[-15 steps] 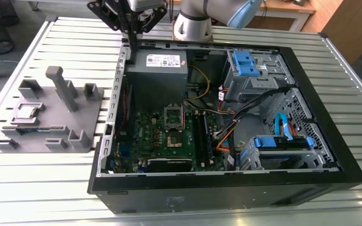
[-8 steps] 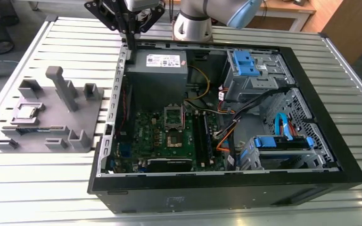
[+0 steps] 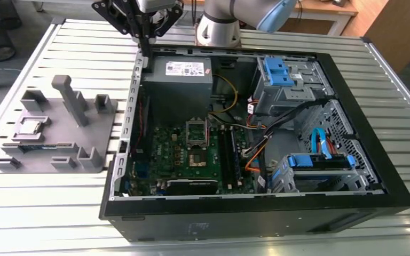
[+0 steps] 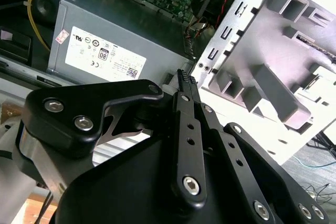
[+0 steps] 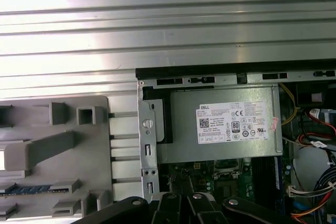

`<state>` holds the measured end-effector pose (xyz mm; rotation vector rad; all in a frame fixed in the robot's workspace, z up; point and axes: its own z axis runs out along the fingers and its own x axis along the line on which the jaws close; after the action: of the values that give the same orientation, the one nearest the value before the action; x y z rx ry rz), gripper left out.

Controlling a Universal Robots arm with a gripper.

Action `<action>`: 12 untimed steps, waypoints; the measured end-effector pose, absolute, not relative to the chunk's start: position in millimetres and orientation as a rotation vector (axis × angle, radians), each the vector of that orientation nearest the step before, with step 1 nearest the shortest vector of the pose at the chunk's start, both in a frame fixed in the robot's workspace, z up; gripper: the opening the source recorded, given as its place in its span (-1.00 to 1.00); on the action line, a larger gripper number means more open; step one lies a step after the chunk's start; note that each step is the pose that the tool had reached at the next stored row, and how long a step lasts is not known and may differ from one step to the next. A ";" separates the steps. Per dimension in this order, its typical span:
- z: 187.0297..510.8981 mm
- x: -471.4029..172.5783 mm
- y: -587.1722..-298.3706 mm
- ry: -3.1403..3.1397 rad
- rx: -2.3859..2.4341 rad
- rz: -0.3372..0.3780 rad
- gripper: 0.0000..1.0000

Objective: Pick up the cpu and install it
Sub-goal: 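Reach for the cpu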

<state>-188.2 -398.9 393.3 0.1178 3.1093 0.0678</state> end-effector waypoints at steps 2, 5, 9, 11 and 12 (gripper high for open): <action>393.3 -189.7 -398.9 3.109 0.118 0.068 -0.79; 393.3 -192.2 -398.9 3.109 0.118 0.068 -0.79; 393.3 -195.4 -398.9 3.109 0.118 0.068 -0.79; 393.3 -196.8 -398.9 3.109 0.118 0.068 -0.79; 393.3 -197.6 -398.9 3.109 0.118 0.068 -0.79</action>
<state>-197.6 -398.9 393.3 0.1177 3.1089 0.0678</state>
